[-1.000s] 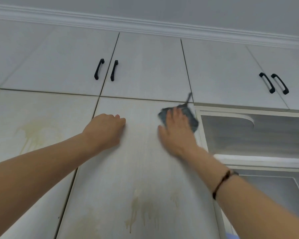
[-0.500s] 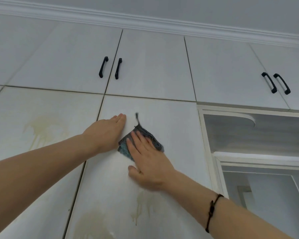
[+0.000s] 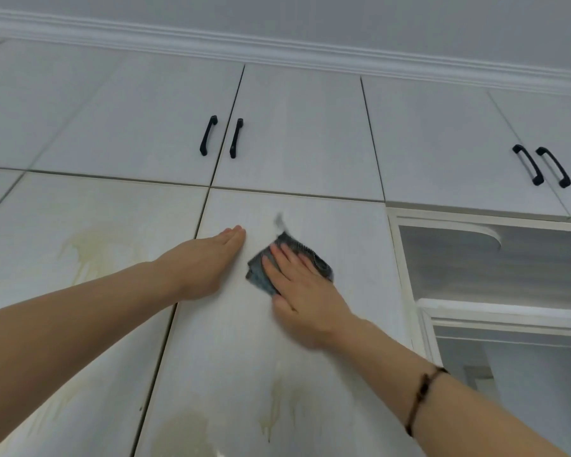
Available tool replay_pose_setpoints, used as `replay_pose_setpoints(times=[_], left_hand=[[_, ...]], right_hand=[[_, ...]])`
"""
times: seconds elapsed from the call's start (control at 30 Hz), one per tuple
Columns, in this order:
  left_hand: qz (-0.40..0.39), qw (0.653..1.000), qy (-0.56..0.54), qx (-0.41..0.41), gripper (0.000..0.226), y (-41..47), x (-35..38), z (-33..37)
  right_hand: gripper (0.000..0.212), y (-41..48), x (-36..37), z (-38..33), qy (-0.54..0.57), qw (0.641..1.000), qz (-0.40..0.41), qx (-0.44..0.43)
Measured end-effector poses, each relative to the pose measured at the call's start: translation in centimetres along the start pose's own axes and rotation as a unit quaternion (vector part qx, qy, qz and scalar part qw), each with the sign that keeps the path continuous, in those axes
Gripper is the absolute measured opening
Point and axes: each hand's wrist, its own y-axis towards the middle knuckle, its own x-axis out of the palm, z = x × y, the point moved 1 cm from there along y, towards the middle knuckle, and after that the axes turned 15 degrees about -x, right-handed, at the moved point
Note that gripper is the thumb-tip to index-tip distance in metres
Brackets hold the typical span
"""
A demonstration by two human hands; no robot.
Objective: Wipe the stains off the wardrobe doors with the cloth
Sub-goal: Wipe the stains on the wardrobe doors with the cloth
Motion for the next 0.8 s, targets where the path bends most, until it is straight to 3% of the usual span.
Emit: replay_pose_setpoints(times=[0.07,0.17,0.3,0.4,0.47,0.57,0.67,0.7,0.73,0.8], left_hand=[[0.004,1.000,0.001,0.001,0.091,0.1,0.0,0.0],[0.005,1.000,0.008,0.010,0.092,0.2,0.1,-0.2],[0.014,1.000,0.000,0.026,0.095,0.4,0.8,-0.7],[0.018,0.999,-0.001,0.029,0.096,0.6,1.4,-0.9],[0.020,0.999,-0.009,0.028,0.097,0.7,1.5,-1.1],[0.031,0.999,-0.021,0.035,0.095,0.9,1.8,-1.2],[0.035,0.999,-0.016,0.034,0.091,0.8,2.3,-1.1],[0.028,0.999,-0.017,0.037,0.091,0.7,2.3,-1.2],[0.023,0.999,-0.020,0.039,0.092,0.6,2.2,-1.3],[0.011,0.999,-0.026,0.043,0.092,0.6,2.0,-1.8]], right_hand=[[0.051,-2.4,-1.1,1.8,0.029,0.999,0.031,-0.032],[0.028,-5.5,-2.4,7.2,-0.029,0.979,0.168,0.114],[0.043,-3.3,-0.9,9.7,-0.167,0.919,0.141,0.327],[0.069,1.0,-1.2,8.3,-0.105,0.893,0.140,0.416],[0.081,2.7,-0.9,6.4,-0.087,0.901,0.131,0.404],[0.080,2.3,1.6,-0.5,-0.056,0.983,0.061,0.163],[0.065,-0.2,2.2,-2.1,-0.060,0.998,-0.003,-0.014],[0.062,-0.3,1.8,-0.2,-0.110,0.994,0.017,-0.018],[0.059,-0.1,1.1,2.1,-0.164,0.985,0.032,0.036],[0.060,0.7,-1.2,6.4,-0.174,0.947,0.081,0.257]])
